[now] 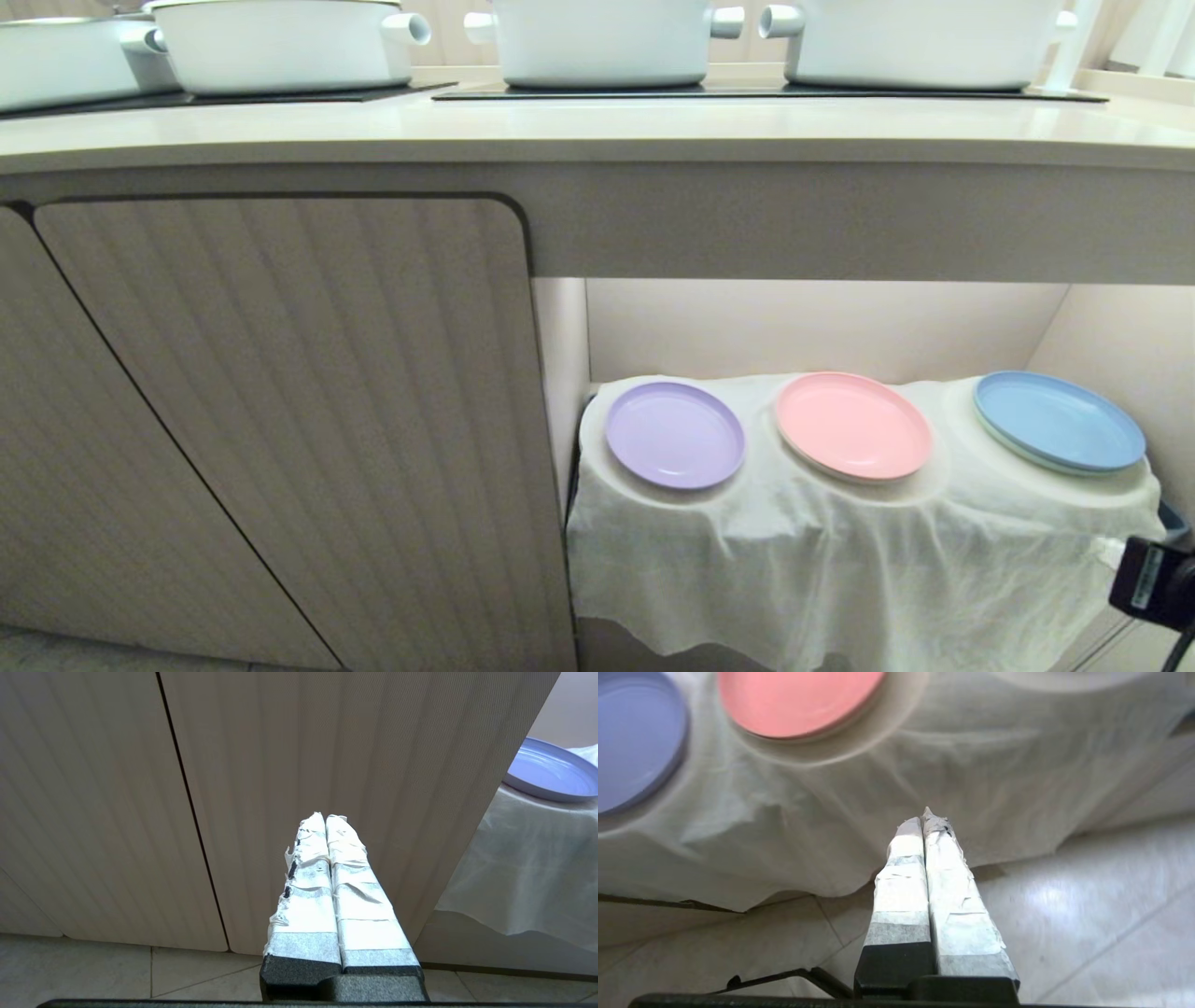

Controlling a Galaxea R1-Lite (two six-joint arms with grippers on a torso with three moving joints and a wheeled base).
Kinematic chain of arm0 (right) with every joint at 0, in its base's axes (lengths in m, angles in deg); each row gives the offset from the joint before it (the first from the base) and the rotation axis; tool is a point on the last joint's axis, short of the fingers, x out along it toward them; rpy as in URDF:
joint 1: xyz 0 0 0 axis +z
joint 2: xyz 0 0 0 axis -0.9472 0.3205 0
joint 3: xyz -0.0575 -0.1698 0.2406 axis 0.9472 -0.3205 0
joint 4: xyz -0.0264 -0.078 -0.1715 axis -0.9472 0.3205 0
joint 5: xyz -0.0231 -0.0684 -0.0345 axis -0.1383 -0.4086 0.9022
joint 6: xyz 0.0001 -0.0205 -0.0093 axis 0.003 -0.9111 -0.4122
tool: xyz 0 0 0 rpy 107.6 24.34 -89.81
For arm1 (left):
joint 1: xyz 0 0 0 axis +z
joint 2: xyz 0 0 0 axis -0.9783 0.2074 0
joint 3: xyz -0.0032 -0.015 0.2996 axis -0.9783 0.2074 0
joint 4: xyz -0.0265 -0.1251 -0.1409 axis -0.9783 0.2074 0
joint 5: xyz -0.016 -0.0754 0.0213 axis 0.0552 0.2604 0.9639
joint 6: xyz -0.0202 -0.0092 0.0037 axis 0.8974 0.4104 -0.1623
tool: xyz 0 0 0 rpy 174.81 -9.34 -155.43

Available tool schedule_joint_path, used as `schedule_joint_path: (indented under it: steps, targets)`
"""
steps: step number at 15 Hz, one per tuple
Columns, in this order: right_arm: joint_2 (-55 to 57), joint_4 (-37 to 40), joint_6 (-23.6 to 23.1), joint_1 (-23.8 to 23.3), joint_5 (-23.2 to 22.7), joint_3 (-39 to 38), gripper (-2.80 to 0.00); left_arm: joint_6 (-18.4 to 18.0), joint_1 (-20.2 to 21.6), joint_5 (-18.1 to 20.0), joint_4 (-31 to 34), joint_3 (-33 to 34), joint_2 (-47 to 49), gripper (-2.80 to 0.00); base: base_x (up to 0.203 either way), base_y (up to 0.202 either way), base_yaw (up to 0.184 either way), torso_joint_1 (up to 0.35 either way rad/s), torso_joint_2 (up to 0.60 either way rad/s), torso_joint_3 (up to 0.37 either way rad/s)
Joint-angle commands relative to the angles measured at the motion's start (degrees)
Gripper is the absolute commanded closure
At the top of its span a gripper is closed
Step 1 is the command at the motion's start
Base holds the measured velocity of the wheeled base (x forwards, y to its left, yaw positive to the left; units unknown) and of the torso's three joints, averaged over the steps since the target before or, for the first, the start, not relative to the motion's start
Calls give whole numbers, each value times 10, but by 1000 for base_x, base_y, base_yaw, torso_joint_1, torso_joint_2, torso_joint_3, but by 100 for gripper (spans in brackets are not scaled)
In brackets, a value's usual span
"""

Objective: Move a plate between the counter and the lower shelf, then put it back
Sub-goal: Pick up the plate in the cupboard

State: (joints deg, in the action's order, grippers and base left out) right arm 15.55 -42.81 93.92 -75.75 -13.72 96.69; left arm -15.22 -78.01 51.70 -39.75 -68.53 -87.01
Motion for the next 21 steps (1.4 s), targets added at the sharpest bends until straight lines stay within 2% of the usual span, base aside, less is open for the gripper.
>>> schedule_joint_path:
  steps: [1,5,10,12,14,16,21]
  targets:
    - [-63,-22,-29,-9,-21,-44,0,1,1,0,0,0,0,0,0,0,0,0,0,0]
    - [-125,-25,-101,-13,-75,-102,0,1,1,0,0,0,0,0,0,0,0,0,0,0]
    - [-260,7,-112,-10,-98,-110,0,1,1,0,0,0,0,0,0,0,0,0,0,0]
    - [-281,21,-125,14,-106,-110,0,1,0,0,0,0,0,0,0,0,0,0,0,0]
    - [-283,46,-148,26,-107,-110,0,1,0,0,0,0,0,0,0,0,0,0,0,0]
    - [-290,86,-151,26,-105,-110,0,1,1,0,0,0,0,0,0,0,0,0,0,0]
    - [-334,201,-158,25,-54,-110,0,1,0,0,0,0,0,0,0,0,0,0,0,0]
